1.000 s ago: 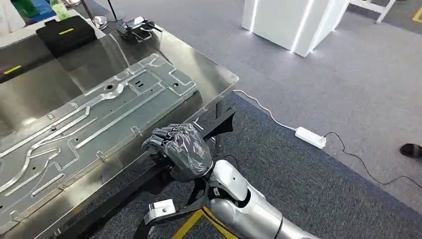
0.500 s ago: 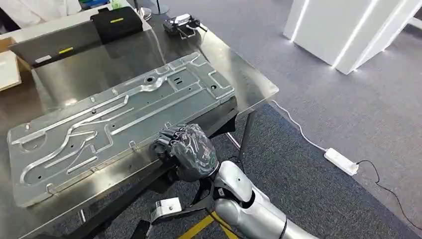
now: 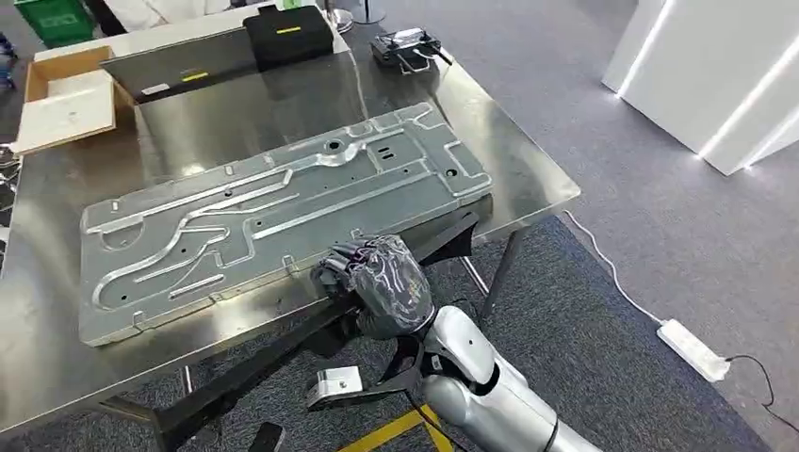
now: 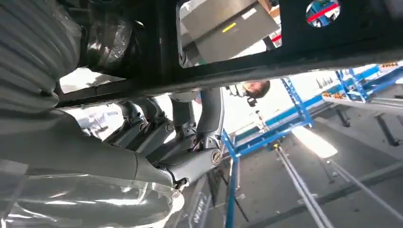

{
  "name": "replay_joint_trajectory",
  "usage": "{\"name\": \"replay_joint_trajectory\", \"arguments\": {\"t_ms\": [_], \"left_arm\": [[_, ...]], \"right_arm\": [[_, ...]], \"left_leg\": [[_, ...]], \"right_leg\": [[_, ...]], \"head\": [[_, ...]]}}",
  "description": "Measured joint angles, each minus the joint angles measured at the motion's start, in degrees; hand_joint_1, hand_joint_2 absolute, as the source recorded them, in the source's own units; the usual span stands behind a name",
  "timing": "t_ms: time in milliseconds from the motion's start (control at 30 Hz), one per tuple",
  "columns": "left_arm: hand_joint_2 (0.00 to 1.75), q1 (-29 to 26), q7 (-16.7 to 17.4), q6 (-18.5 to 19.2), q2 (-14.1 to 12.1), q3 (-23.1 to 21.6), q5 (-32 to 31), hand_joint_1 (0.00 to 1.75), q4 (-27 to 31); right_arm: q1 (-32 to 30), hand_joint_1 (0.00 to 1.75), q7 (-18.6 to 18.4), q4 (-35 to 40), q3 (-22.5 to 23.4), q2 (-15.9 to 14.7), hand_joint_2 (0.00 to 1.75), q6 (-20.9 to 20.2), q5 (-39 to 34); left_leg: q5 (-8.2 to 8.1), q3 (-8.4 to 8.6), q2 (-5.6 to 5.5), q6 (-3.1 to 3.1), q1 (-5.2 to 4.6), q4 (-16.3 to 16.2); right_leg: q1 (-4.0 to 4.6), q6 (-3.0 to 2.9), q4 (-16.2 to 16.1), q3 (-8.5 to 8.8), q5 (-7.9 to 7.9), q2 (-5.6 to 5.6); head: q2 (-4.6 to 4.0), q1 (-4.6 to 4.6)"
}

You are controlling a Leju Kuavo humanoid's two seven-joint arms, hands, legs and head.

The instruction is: Take the parts from the cabinet and place them on the table.

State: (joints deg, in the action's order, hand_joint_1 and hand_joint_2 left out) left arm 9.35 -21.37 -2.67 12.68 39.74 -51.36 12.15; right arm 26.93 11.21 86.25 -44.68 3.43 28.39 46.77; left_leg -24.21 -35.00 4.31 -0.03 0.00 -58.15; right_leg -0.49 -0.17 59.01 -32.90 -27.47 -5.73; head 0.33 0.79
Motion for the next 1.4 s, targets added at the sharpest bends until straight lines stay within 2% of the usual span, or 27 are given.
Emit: {"name": "replay_joint_trajectory", "arguments": {"t_ms": [100, 133, 200, 267, 300, 367, 400, 433, 467, 500, 600, 633, 667, 700, 767, 833, 867, 933, 967, 1000, 1133, 1167, 1200, 1233, 1300, 1333, 1400], "left_arm": [[1.75, -0.2, -0.1, -0.1, 0.0, 0.1, 0.0, 0.0, 0.0], [1.75, -0.3, -0.1, -0.2, 0.0, 0.2, 0.0, 0.0, 0.0], [1.75, -0.1, -0.2, -0.2, 0.0, 0.2, 0.1, 0.0, 0.0], [1.75, 0.0, -0.1, 0.0, 0.2, 0.2, -0.2, 0.0, 0.0], [1.75, 0.0, 0.0, 0.1, 0.2, 0.2, -0.2, 0.0, 0.0], [1.75, -0.2, 0.2, 0.3, 0.2, 0.2, -0.3, 0.0, 0.0], [1.75, -0.2, 0.3, 0.4, 0.2, 0.2, -0.4, 0.0, 0.0], [1.75, -0.1, 0.3, 0.6, 0.3, 0.2, -0.5, 0.0, 0.0], [1.75, -0.1, 0.3, 0.7, 0.5, 0.2, -0.6, 0.0, 0.0], [1.75, 0.2, 0.3, 0.9, 0.5, 0.2, -0.7, 0.0, 0.0], [1.75, 0.1, 0.5, 1.3, 0.6, 0.0, -1.2, 0.0, 0.0], [1.75, 0.0, 0.6, 1.4, 0.5, 0.0, -1.3, 0.0, 0.0], [1.75, -0.1, 0.6, 1.5, 0.6, -0.1, -1.3, 0.0, 0.0], [1.75, 0.0, 0.6, 1.6, 0.7, -0.2, -1.3, 0.0, 0.0], [1.75, 0.3, 0.6, 1.8, 0.7, -0.3, -1.2, 0.0, 0.0], [1.75, 0.1, 0.4, 1.9, 0.7, -0.4, -1.1, 0.0, 0.0], [1.75, -0.1, 0.4, 1.9, 0.7, -0.4, -1.0, 0.0, 0.0], [1.75, -0.2, 0.4, 1.9, 0.7, -0.4, -1.0, 0.0, 0.0], [1.75, -0.2, 0.4, 1.9, 0.7, -0.4, -1.0, 0.0, 0.0], [1.75, 0.0, 0.4, 1.9, 0.7, -0.4, -0.9, 0.0, 0.0], [1.75, -0.2, 0.3, 1.9, 0.7, -0.6, -0.9, 0.0, 0.0], [1.75, -0.5, 0.3, 1.9, 0.7, -0.6, -0.9, 0.0, 0.0], [1.75, -0.3, 0.2, 1.8, 0.8, -0.6, -1.0, 0.0, 0.0], [1.75, -0.1, 0.0, 1.6, 0.8, -0.7, -1.1, 0.0, 0.0], [1.75, 0.2, -0.4, 1.6, 1.0, -1.1, -1.4, 0.0, 0.0], [1.75, 0.1, -0.8, 1.7, 1.1, -1.2, -1.4, 0.0, 0.0], [1.75, -0.1, -1.2, 2.1, 1.1, -1.2, -1.4, 0.0, 0.0]], "right_arm": [[0.0, 1.75, -0.7, 0.2, 1.2, -0.8, 1.75, -0.2, 0.9], [0.1, 1.75, -0.8, 0.5, 1.7, -1.0, 1.75, -0.3, 1.1], [0.2, 1.75, -1.4, 0.9, 2.5, -1.6, 1.75, -0.5, 2.2], [0.3, 1.75, -3.2, 0.7, 3.9, -3.0, 1.75, -0.8, 4.9], [0.6, 1.75, -4.1, 0.5, 4.8, -3.9, 1.75, -1.1, 6.5], [2.3, 1.75, -5.0, -0.2, 6.5, -5.0, 1.75, -1.9, 8.5], [3.5, 1.75, -5.5, -0.6, 7.5, -5.6, 1.75, -2.4, 9.7], [5.2, 1.75, -6.0, -1.0, 8.4, -6.4, 1.75, -3.1, 11.2], [7.1, 1.75, -6.3, -1.7, 9.1, -7.2, 1.75, -3.9, 12.4], [9.2, 1.75, -6.7, -2.6, 9.7, -8.0, 1.75, -4.9, 13.6], [17.3, 1.75, -6.7, -7.0, 11.3, -10.3, 1.75, -9.3, 15.9], [20.3, 1.75, -6.5, -8.6, 11.7, -11.0, 1.75, -10.6, 16.0], [23.5, 1.75, -6.5, -10.1, 12.1, -11.7, 1.75, -12.0, 16.1], [26.9, 1.75, -6.4, -11.5, 12.4, -12.4, 1.75, -13.2, 16.1], [32.9, 1.75, -6.1, -15.0, 12.5, -14.0, 1.75, -16.6, 15.8], [37.6, 1.75, -5.5, -18.0, 12.4, -15.3, 1.75, -20.1, 15.3], [39.9, 1.75, -5.2, -19.4, 12.3, -15.9, 1.75, -21.9, 14.5], [42.8, 1.75, -4.6, -21.1, 12.3, -16.7, 1.75, -23.9, 13.4], [44.6, 1.75, -4.3, -22.2, 12.0, -17.3, 1.75, -24.6, 12.8], [46.7, 1.75, -4.3, -23.3, 11.8, -17.9, 1.75, -24.9, 12.3], [50.4, 1.75, -4.7, -25.8, 11.0, -19.1, 1.75, -25.6, 10.9], [50.8, 1.75, -4.9, -26.3, 10.9, -19.8, 1.75, -25.9, 10.4], [51.7, 1.75, -4.8, -26.8, 10.7, -20.3, 1.75, -27.1, 9.0], [52.4, 1.75, -4.7, -27.4, 10.5, -20.9, 1.75, -28.3, 7.5], [52.6, 1.75, -3.8, -29.2, 10.5, -23.2, 1.75, -30.4, 4.0], [52.2, 1.75, -2.9, -30.4, 10.5, -24.7, 1.75, -30.6, 2.5], [51.1, 1.75, -1.6, -32.1, 10.5, -26.8, 1.75, -30.3, 0.3]], "left_leg": [[0.03, -0.29, -2.01, 0.84, -0.1, 0.1], [0.43, 0.35, -2.77, 1.29, 0.61, 0.8], [0.61, 0.37, -3.88, 1.81, 0.6, 1.0], [0.53, 0.35, -5.46, 2.12, 0.46, 0.9], [0.54, 0.32, -6.43, 2.21, 0.35, 0.8], [0.46, 0.32, -8.17, 2.21, 0.24, 0.5], [0.36, 0.33, -8.96, 2.16, 0.2, 0.2], [0.21, 0.27, -9.69, 2.09, 0.19, -0.1], [0.09, -0.09, -10.23, 1.97, 0.32, -0.3], [0.05, -0.6, -10.89, 1.67, 0.05, -0.9], [0.7, -1.33, -12.87, 0.55, 0.62, -0.4], [0.5, -1.68, -12.2, 0.42, 0.2, -0.8], [-0.5, -2.28, -8.21, 0.16, -0.3, -2.2], [-2.51, -3.99, -6.12, -0.14, -0.12, -5.6], [-6.47, -8.7, -4.92, -0.56, 0.41, -14.8], [-7.0, -11.04, -4.63, -0.9, 0.68, -19.1], [-5.11, -10.05, -4.44, -0.98, 0.79, -16.9], [-0.03, -5.11, -3.34, -0.63, 0.72, -7.8], [2.07, -2.57, -1.08, -0.07, 0.44, -2.6], [0.97, -1.69, 0.28, 0.23, -0.58, -1.6], [0.95, -1.59, -2.29, 1.67, -0.24, -0.4], [1.17, -1.01, -2.92, 1.98, 0.15, 0.3], [1.26, -0.9, -3.44, 2.31, 0.19, 0.5], [1.27, -0.96, -3.94, 2.59, 0.2, 0.5], [1.15, -0.77, -5.9, 2.81, 0.2, 0.4], [1.03, -0.59, -6.42, 2.96, 0.2, 0.3], [0.6, -0.25, -7.8, 2.99, 0.22, 0.0]], "right_leg": [[0.2, 1.01, -0.4, 0.7, -0.19, -1.89], [-0.29, 1.57, -0.3, 0.91, -0.64, -0.8], [-0.47, 1.7, 5.1, -1.31, -4.01, 4.06], [-0.38, 1.76, 13.9, -5.85, -7.87, 5.34], [-0.33, 1.76, 16.6, -7.62, -8.14, 5.46], [-0.29, 1.47, 13.5, -7.12, -4.37, 5.64], [-0.29, 1.22, 9.1, -5.36, -1.45, 6.03], [-0.3, 0.95, 3.8, -3.2, 1.51, 7.58], [-0.52, 0.57, 1.3, -2.05, 1.4, 10.95], [-0.65, 0.83, 0.3, -2.08, 1.5, 11.51], [-0.26, 0.46, 0.6, -2.31, 1.62, 9.43], [-1.15, 0.04, 0.0, -2.08, 2.0, 8.55], [-1.03, -0.4, -0.2, -1.86, 2.0, 7.69], [-0.95, -0.69, -0.3, -1.85, 1.91, 6.96], [-0.69, -0.78, -0.2, -1.78, 1.72, 5.13], [-0.66, -0.69, -0.1, -1.63, 1.46, 3.54], [-0.65, -0.58, -0.1, -1.3, 1.16, 2.55], [-0.64, -0.27, 0.0, -0.35, 0.49, 1.1], [-0.55, -0.02, 0.0, 0.11, 0.1, 0.47], [-0.11, 0.35, 0.0, 0.14, -0.17, -0.13], [0.24, 1.42, -0.6, 1.18, -0.64, -2.94], [-0.25, 1.72, 0.2, 1.08, -1.5, -0.69], [-0.3, 1.74, 2.5, -0.18, -2.81, 2.61], [-0.42, 1.8, 6.4, -2.27, -4.65, 4.39], [-0.38, 2.18, 15.3, -7.36, -7.4, 5.57], [-0.42, 2.29, 17.0, -8.93, -6.88, 5.65], [-0.49, 2.21, 12.7, -8.48, -2.01, 5.64]], "head": [[0.0, -0.02], [0.0, 0.0], [0.0, -0.09], [0.0, -0.09], [0.0, -0.06], [0.0, -0.06], [0.0, -0.09], [0.0, -0.09], [0.0, -0.09], [0.0, -0.06], [0.0, -0.11], [0.0, -0.15], [0.0, 0.04], [0.0, 0.22], [0.0, 0.18], [0.0, 0.2], [0.0, 0.2], [0.0, 0.2], [0.0, 0.2], [0.0, 0.2], [0.0, 0.2], [0.0, 0.15], [0.0, 0.15], [0.0, 0.13], [0.0, 0.11], [0.0, 0.13], [0.0, 0.11]]}}
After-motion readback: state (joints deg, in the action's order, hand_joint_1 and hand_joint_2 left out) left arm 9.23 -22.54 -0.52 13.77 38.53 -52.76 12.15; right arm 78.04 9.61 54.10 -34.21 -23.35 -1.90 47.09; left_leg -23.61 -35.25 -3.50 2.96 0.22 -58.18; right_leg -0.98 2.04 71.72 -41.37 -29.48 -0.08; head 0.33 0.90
